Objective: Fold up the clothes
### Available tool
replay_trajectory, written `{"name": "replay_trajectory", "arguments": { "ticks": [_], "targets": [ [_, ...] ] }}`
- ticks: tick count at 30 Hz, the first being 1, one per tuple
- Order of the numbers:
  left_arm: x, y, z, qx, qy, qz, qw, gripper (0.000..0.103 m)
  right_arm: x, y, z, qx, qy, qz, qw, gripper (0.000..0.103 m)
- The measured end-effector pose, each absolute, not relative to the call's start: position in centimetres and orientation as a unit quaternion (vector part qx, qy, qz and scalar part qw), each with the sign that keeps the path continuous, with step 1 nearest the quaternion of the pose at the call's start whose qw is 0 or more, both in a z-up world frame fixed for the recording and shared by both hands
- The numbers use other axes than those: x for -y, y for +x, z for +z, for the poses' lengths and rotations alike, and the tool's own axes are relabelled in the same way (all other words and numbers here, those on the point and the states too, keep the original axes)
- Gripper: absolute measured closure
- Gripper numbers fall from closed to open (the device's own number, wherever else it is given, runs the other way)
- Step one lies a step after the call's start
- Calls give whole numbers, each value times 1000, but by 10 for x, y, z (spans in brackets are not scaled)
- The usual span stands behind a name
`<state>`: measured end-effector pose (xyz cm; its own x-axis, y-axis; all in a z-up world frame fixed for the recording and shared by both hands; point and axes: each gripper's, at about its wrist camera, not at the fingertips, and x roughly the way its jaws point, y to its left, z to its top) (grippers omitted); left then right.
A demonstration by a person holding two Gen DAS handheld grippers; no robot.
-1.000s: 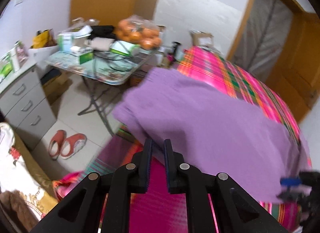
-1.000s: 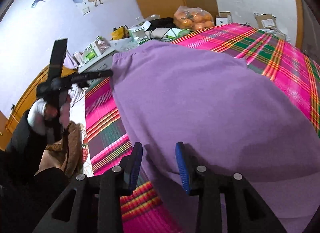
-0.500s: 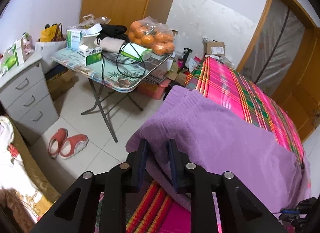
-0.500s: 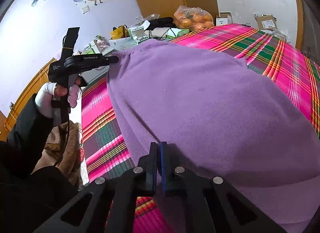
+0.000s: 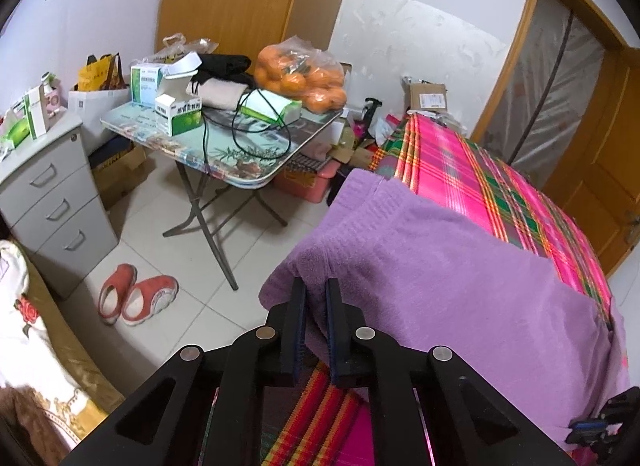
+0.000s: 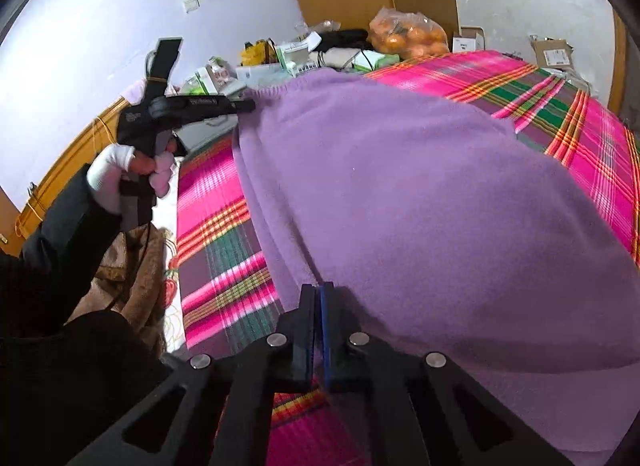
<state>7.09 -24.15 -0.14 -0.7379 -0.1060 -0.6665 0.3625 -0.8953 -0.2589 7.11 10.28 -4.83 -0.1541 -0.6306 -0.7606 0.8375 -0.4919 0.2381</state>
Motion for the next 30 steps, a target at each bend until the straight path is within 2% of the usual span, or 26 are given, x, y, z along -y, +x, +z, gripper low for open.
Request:
{"name": "replay_trajectory", "arguments": {
  "ticks": [6, 12, 17, 20, 24, 30],
  "targets": [
    [240, 78, 3, -194, 335, -913, 127, 94, -98, 82, -42, -120, 420, -737, 515, 98],
    [232, 91, 19, -196, 317, -918, 137, 93, -103, 71, -29, -69, 401, -762, 504, 96],
    [212, 98, 37, -184, 293, -929, 130, 93, -93, 64, -41, -87, 421, -761, 485, 93],
    [191, 94, 41, -175, 297, -934, 95, 94, -89, 73, -47, -103, 423, -749, 499, 91],
    [158, 82, 36, -155, 322, -933, 35, 93, -102, 71, -40, -83, 420, -753, 500, 91],
    [107, 61, 15, -119, 370, -921, -41, 92, -154, 46, -28, -17, 409, -810, 421, 89]
  ]
}}
